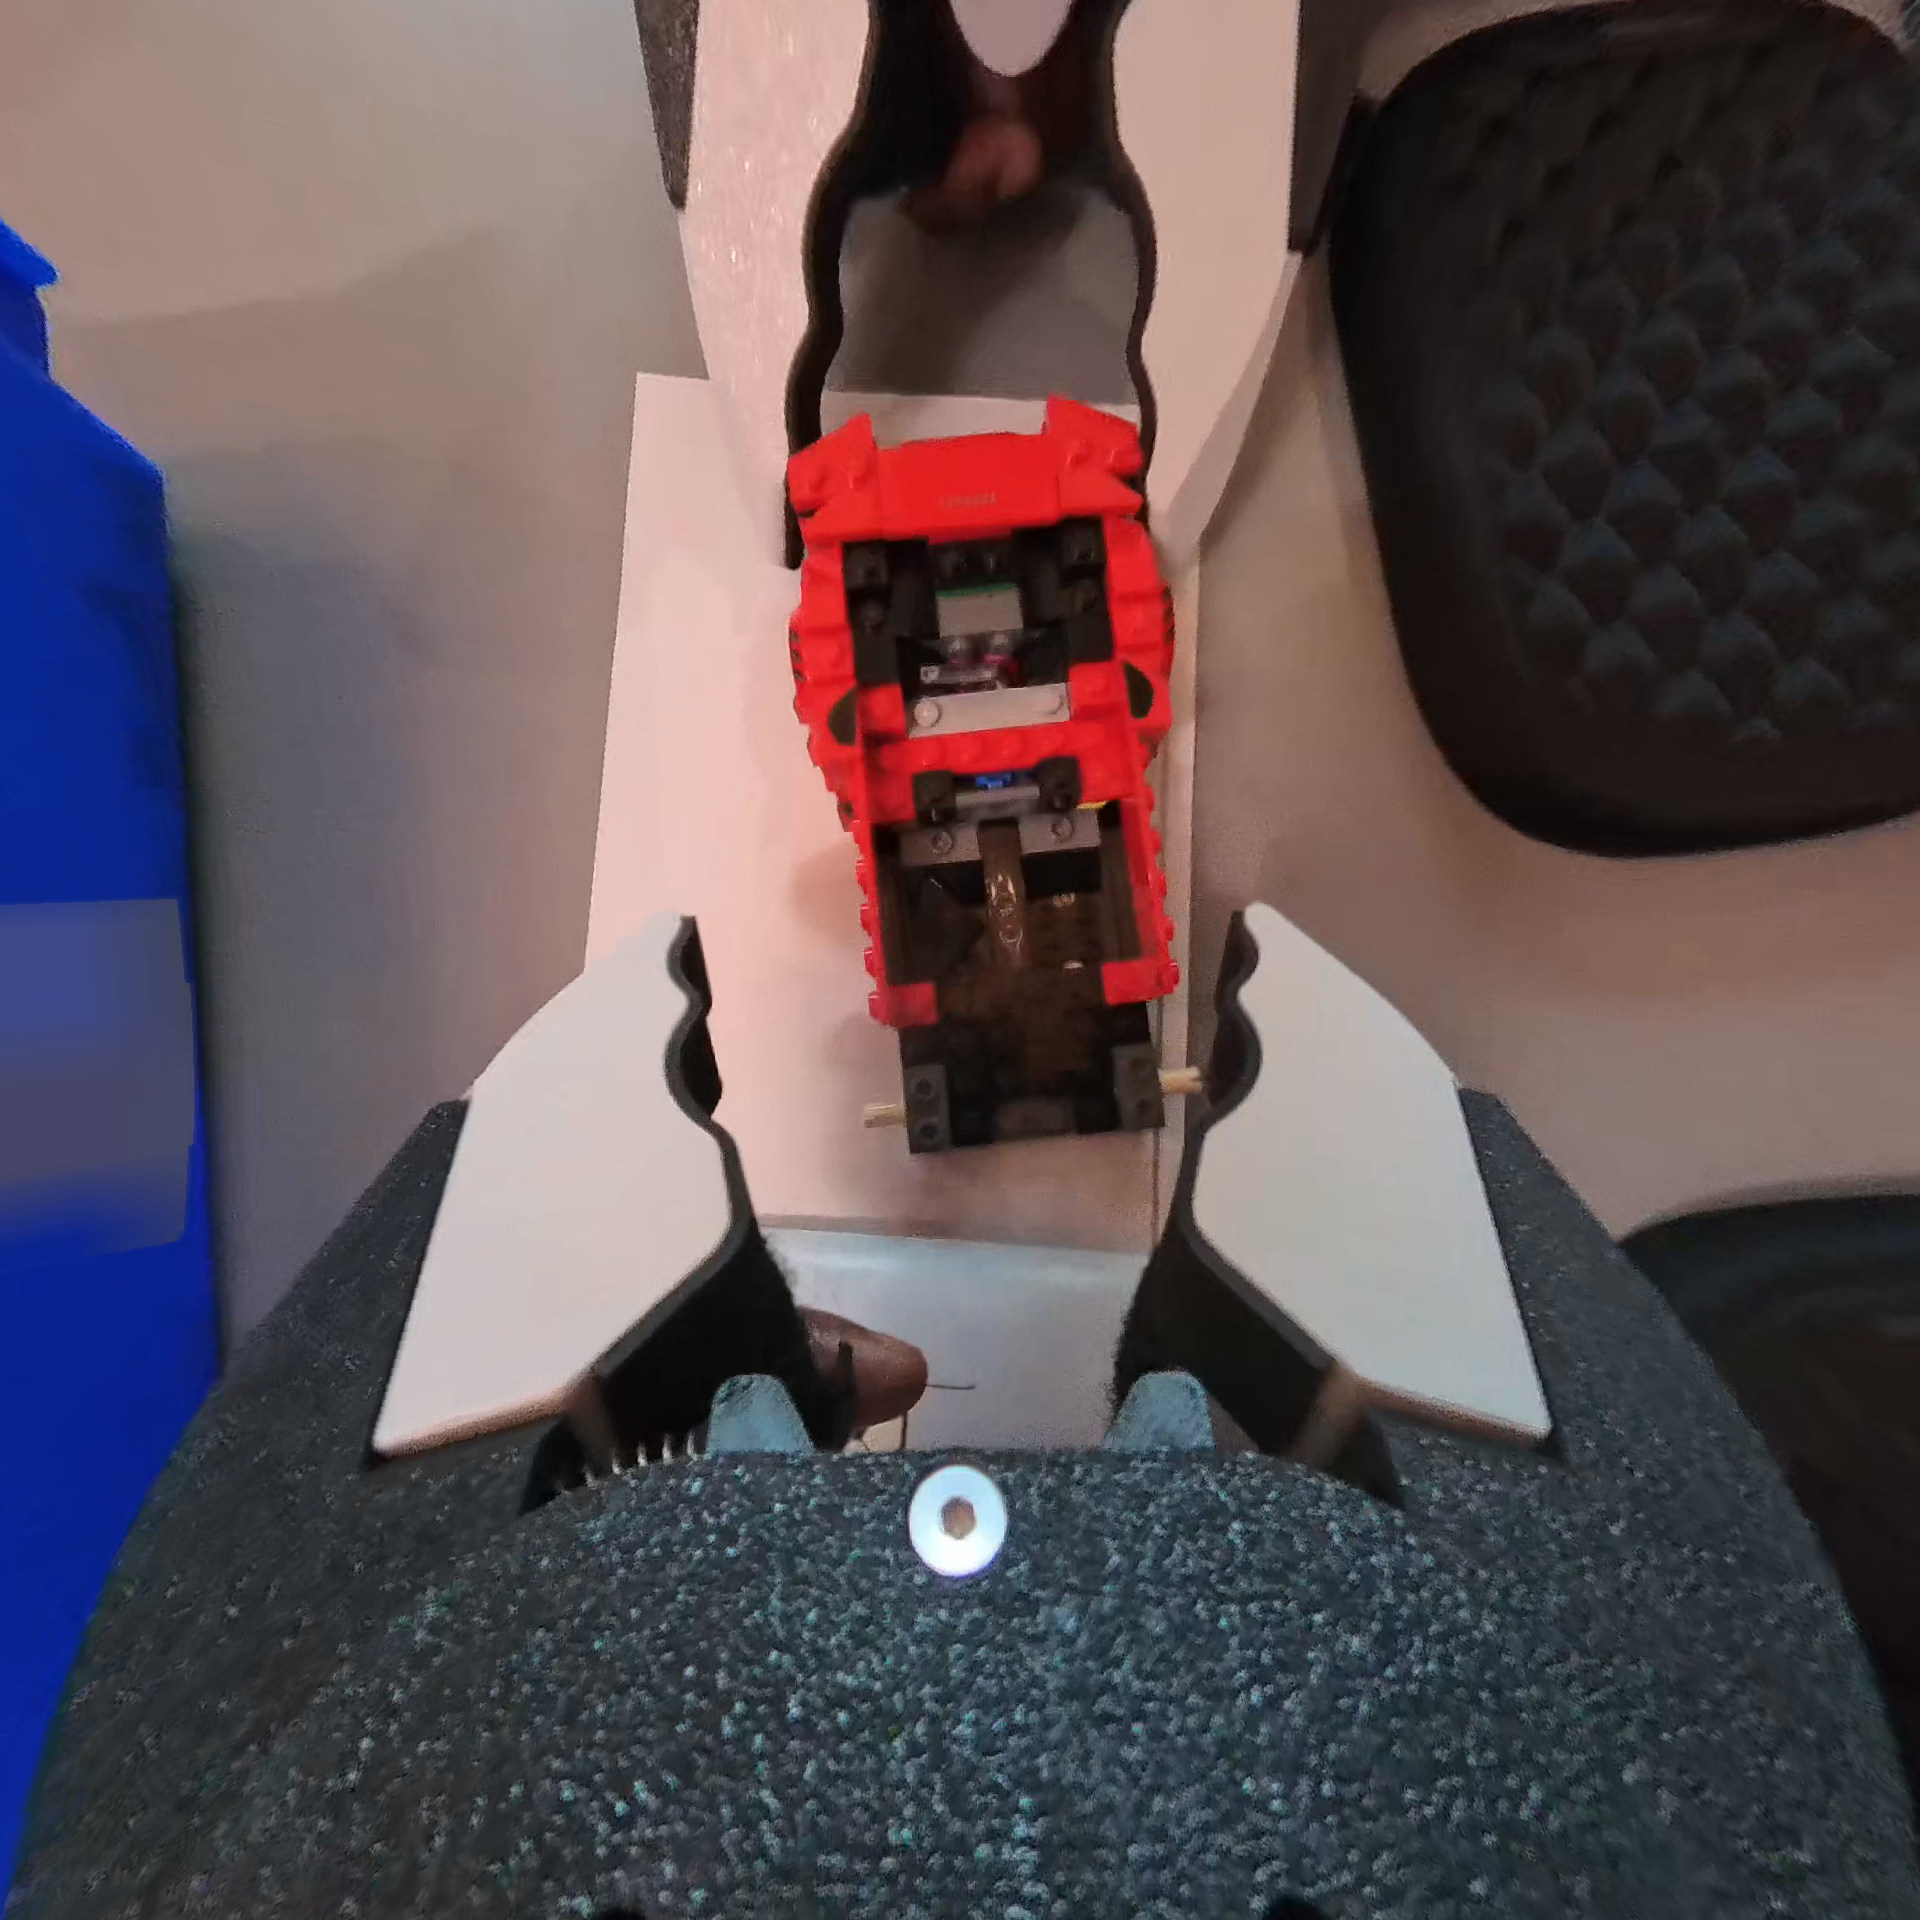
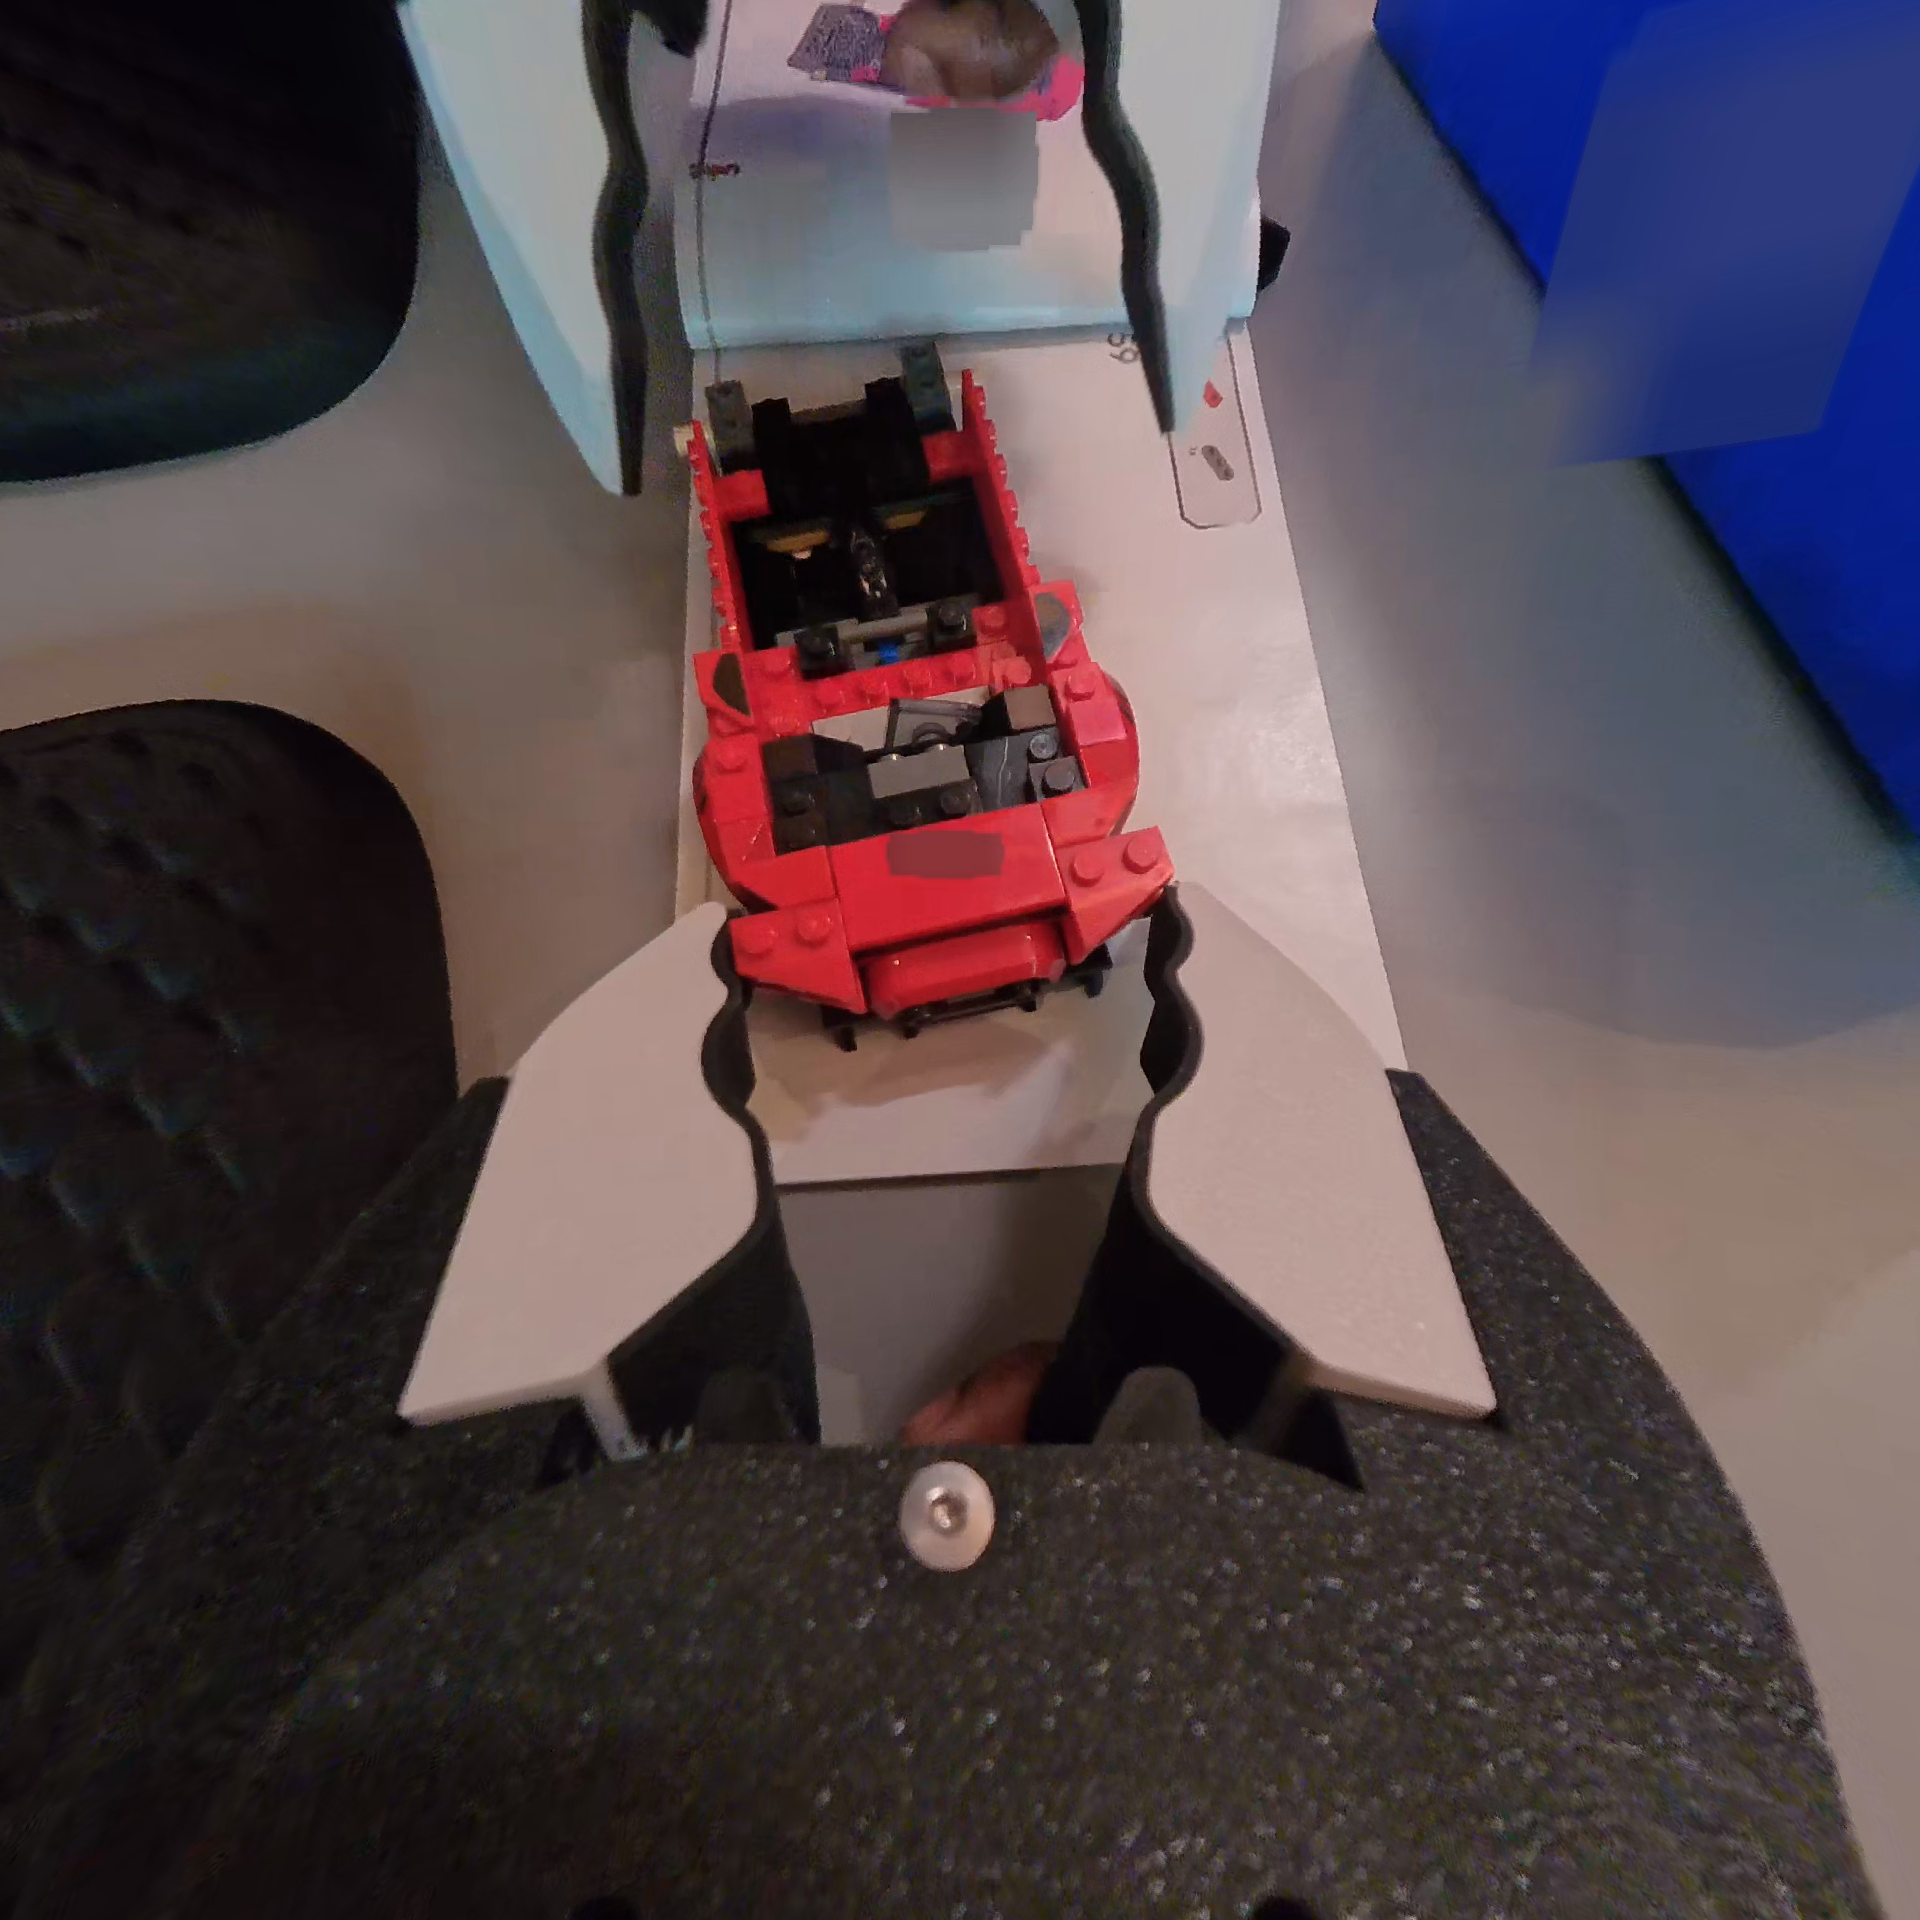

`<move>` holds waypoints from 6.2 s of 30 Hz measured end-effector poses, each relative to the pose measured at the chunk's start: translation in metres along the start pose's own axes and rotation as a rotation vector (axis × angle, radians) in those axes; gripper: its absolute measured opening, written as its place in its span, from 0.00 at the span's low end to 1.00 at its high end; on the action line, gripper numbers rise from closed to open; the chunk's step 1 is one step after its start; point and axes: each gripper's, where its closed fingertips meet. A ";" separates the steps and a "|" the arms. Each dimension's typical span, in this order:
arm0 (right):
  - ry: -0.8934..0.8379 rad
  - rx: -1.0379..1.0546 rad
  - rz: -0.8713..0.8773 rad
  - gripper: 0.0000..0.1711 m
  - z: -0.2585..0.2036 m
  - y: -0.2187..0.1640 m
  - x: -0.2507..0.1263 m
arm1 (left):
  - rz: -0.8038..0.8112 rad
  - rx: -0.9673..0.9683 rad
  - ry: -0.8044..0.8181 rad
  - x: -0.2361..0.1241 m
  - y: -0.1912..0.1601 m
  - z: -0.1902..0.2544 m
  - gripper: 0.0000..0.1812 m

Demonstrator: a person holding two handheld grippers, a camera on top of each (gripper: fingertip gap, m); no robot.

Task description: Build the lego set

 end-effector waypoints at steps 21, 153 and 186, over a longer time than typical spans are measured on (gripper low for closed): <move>0.063 0.042 0.041 0.36 -0.004 -0.003 -0.010 | -0.021 0.026 0.004 0.017 -0.013 0.008 0.35; 0.163 0.162 -0.703 0.00 -0.017 0.019 -0.014 | 0.139 0.011 0.068 0.031 0.001 0.014 0.38; 0.068 0.158 -0.782 0.00 0.018 0.018 -0.010 | 0.144 0.012 0.066 0.032 0.001 0.015 0.38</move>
Point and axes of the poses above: each gripper's, where its closed fingertips meet, x out along the fingers, y out of its top, z = x × y across the jaws, and after that the axes turned 11 degrees about -x, right-handed
